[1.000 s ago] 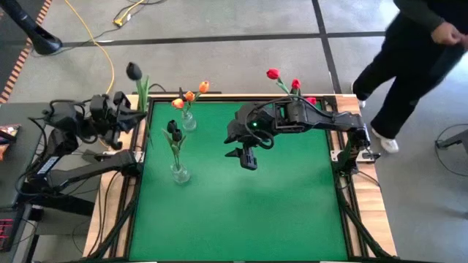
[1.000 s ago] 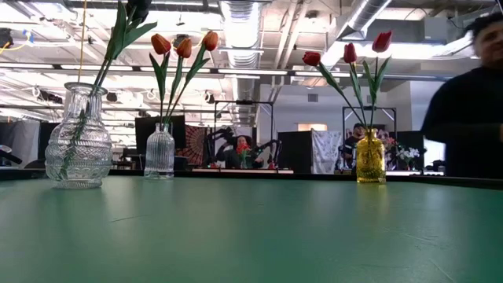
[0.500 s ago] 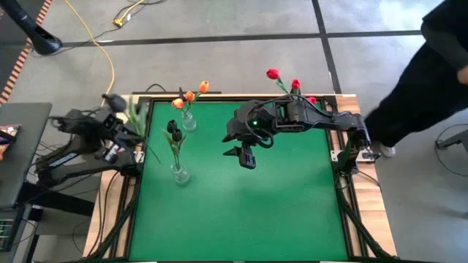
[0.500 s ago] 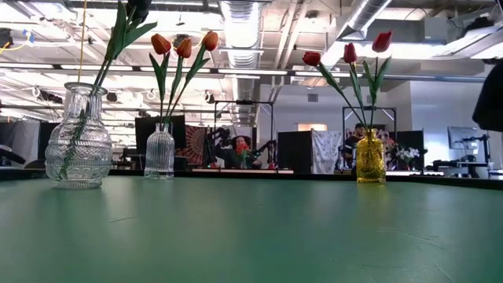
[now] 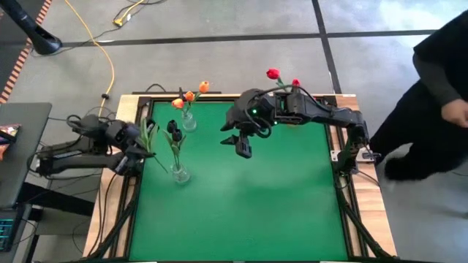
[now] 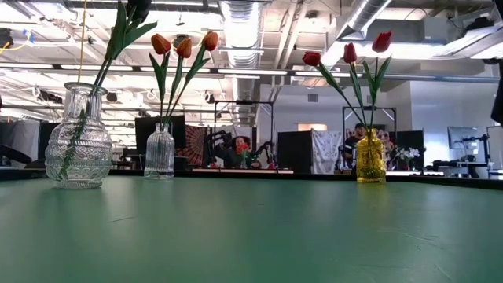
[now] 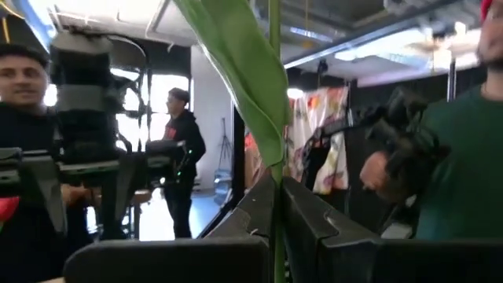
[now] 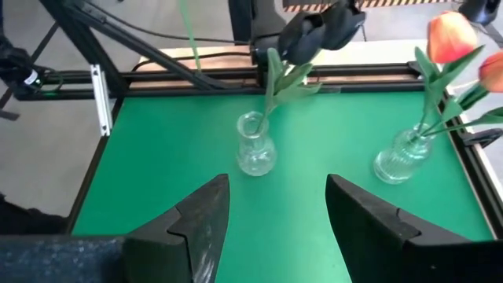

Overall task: Sort flowers into vase by color
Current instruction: Put the black flower into the bottom transparent vase, then return to Home Position

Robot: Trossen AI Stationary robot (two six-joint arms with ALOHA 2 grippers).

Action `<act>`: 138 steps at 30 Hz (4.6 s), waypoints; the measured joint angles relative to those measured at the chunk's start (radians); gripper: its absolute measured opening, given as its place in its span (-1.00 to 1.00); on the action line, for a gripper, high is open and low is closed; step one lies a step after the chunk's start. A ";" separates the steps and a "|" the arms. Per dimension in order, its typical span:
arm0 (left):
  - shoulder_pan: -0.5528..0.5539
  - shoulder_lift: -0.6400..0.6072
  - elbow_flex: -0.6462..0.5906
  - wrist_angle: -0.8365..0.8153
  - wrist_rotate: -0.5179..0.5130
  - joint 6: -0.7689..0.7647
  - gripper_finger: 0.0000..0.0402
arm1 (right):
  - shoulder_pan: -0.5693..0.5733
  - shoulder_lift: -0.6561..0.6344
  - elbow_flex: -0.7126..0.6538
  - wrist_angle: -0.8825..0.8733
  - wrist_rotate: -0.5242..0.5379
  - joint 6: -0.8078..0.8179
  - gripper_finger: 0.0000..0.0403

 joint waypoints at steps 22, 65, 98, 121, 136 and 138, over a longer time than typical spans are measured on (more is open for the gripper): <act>-0.054 0.000 0.000 -0.311 -0.102 0.263 -1.00 | -0.015 0.000 0.000 0.014 0.000 0.000 0.18; -0.053 -0.011 -0.172 -0.306 -0.163 0.353 -1.00 | -0.029 0.000 0.000 0.039 0.000 0.060 0.18; -0.049 -0.134 -0.455 -0.076 -0.302 0.056 -1.00 | -0.034 0.000 0.000 0.045 0.000 0.060 0.18; -0.049 -0.134 -0.454 -0.085 -0.179 0.052 -0.34 | -0.034 0.000 0.000 0.044 0.000 0.060 0.18; -0.050 -0.134 -0.432 -0.084 -0.032 -0.142 -0.30 | -0.034 0.000 0.000 0.044 0.000 0.052 0.18; -0.050 -0.134 -0.404 -0.083 -0.022 -0.169 -0.30 | -0.034 0.000 0.000 0.044 0.000 0.052 0.18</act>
